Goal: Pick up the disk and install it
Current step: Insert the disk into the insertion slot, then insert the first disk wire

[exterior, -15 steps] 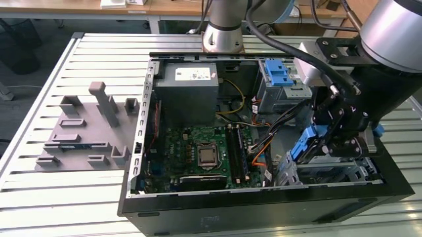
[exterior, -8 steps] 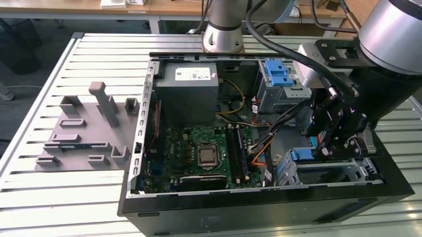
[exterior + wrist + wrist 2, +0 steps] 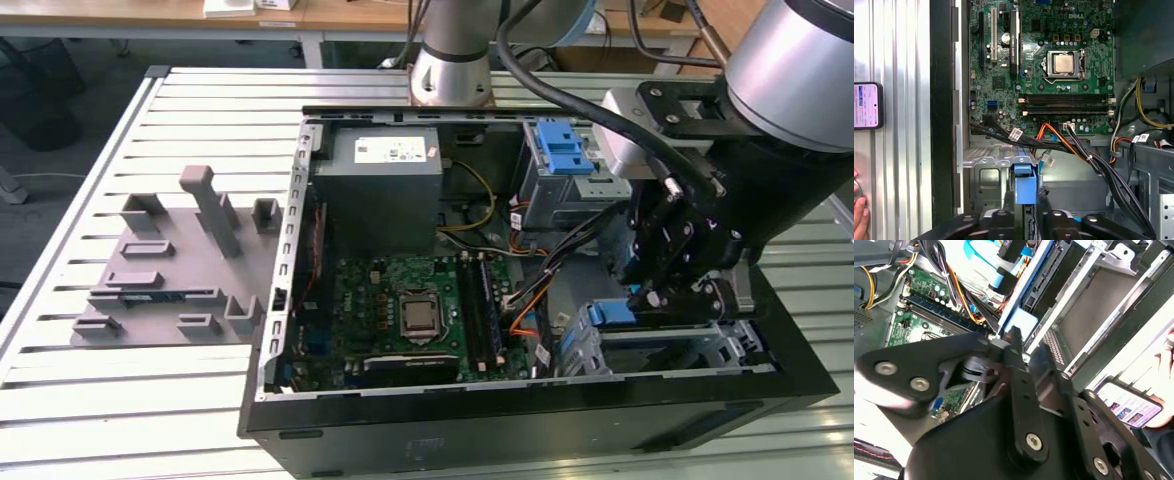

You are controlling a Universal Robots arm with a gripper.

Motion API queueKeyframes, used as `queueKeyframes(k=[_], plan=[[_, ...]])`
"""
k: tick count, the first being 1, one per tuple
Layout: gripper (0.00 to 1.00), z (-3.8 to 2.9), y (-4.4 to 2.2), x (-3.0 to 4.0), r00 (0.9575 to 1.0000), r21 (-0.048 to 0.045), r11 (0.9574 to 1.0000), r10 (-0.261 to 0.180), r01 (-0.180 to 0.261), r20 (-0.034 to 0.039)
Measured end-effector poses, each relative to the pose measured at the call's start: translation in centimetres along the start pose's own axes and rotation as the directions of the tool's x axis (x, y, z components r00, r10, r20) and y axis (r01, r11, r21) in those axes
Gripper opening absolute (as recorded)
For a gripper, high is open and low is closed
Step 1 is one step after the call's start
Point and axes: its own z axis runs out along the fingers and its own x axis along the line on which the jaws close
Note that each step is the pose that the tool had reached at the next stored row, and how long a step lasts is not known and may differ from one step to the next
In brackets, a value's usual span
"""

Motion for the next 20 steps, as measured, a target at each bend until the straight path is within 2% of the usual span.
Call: queueKeyframes(k=[2, 3, 5, 6, 20], plan=[[0.24, 0.00, 0.00, 0.00, 1.0000, 0.0000, 1.0000, 0.000, 0.000, 0.0000], [0.24, 0.00, 0.00, 0.00, 1.0000, 0.0000, 1.0000, 0.000, 0.000, 0.0000], [0.13, 0.01, 0.00, 0.00, 1.0000, 0.0000, 1.0000, 0.000, 0.000, 0.0000], [0.11, 0.01, 0.00, 0.00, 1.0000, 0.0000, 1.0000, 0.000, 0.000, 0.0000], [0.11, 0.06, -0.01, 0.00, 1.0000, 0.0000, 1.0000, 0.000, 0.000, 0.0000]])
